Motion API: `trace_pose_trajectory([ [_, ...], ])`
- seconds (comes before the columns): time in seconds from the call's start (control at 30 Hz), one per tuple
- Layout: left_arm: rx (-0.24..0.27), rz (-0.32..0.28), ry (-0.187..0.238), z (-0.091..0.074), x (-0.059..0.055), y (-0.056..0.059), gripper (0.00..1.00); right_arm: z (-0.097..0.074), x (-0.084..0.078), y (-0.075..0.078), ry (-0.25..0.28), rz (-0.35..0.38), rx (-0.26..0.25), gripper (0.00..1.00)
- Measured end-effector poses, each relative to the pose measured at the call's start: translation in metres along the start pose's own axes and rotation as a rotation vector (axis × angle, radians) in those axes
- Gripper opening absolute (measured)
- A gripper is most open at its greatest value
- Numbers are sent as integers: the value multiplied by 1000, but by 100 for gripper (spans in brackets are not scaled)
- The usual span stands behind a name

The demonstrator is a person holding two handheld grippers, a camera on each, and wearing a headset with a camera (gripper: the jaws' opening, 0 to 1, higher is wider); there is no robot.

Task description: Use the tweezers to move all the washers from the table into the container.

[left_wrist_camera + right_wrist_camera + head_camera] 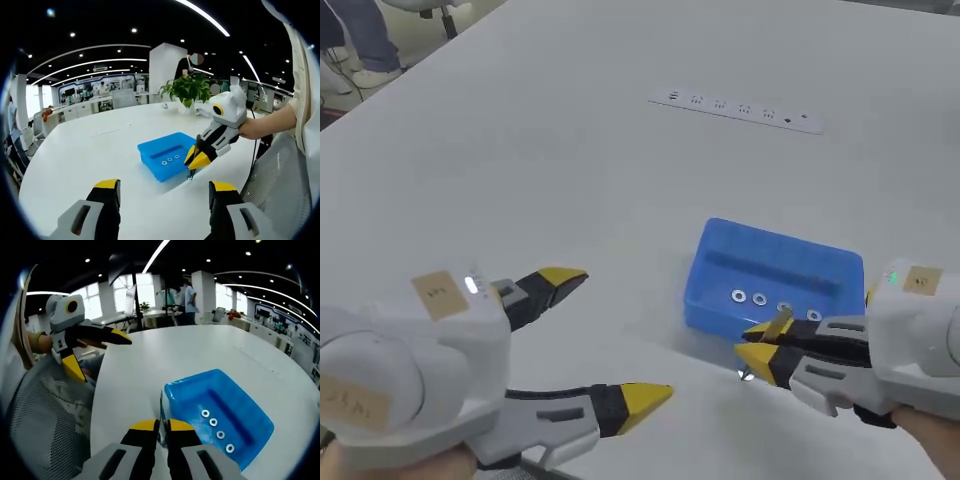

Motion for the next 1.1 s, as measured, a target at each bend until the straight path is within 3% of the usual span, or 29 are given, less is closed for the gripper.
trace_pose_trajectory([
  [0.27, 0, 4, -3, 0, 0, 0, 73, 1, -5, -1, -9, -41, -13, 3],
  [0.47, 1, 3, -2, 0, 0, 0, 73, -5, -7, 8, 61, 136, 5, 2],
  [0.73, -1, 3, 2, 0, 0, 0, 73, -28, 16, 10, 166, 228, 51, 3],
  [0.93, -3, 4, 3, 0, 0, 1, 73, -37, 38, 13, 214, 216, 52, 3],
  [1.1, -2, 4, 5, 0, 1, 1, 73, -36, 55, 26, 230, 189, 36, 3],
])
Point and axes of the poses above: the centre of the closed fingertips' face, and the gripper's own axes: z roughly forward along the fingers, y roughly to its right, x roughly out of its top, the point moved 3 cm from there along -z, roughly backward along the fingers, and after that the axes turned 12 degrees about -y, right-handed, at the moved point
